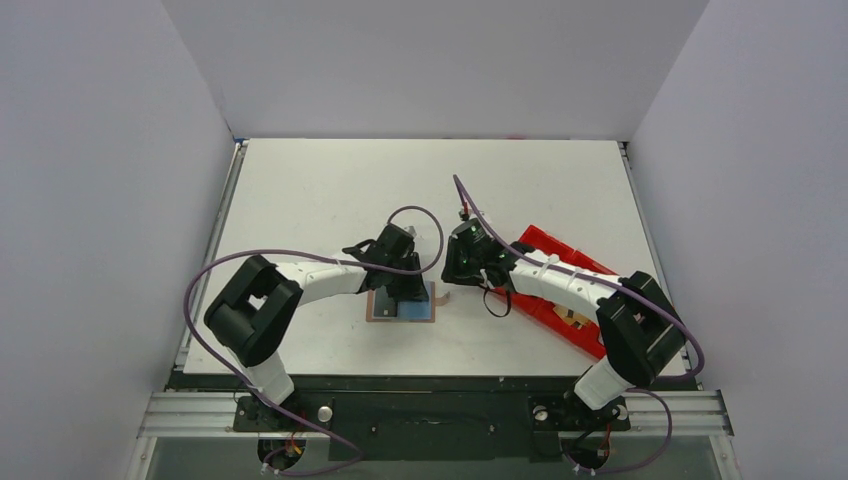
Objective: Take the credit cards out of the card holder
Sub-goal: Remove the credit card from the card holder.
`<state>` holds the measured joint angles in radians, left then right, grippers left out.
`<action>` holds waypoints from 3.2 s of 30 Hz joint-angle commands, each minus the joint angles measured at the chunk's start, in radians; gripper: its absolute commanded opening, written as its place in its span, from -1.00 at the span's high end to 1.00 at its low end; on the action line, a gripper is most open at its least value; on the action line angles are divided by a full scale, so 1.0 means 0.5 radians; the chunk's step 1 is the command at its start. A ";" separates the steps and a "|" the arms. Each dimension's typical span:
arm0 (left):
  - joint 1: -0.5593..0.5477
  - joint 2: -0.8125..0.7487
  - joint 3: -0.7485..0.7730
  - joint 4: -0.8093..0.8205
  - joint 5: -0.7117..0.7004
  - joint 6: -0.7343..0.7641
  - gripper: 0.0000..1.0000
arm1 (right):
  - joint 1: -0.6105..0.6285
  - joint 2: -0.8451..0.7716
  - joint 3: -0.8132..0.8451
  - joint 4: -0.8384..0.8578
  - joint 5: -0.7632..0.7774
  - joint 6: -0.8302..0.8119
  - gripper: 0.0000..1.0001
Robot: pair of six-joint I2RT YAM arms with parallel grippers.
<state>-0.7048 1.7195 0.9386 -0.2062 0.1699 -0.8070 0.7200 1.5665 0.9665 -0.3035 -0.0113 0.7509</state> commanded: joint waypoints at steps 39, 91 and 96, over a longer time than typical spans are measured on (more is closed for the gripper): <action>0.471 -0.600 -0.379 -0.283 -0.213 0.227 0.70 | 0.315 0.634 0.549 0.186 -0.407 0.189 0.48; 0.238 -0.339 -0.541 -0.140 -0.352 -0.257 1.00 | 0.008 0.483 -0.184 0.982 -0.649 0.456 0.61; 0.240 -0.354 -0.555 -0.135 -0.348 -0.256 1.00 | 0.005 0.467 -0.190 0.970 -0.613 0.461 0.70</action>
<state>-0.5701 1.5139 0.7097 -0.2039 0.0029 -0.9405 0.7269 1.8400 0.8795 0.1986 -0.3634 0.9852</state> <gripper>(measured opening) 0.003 0.163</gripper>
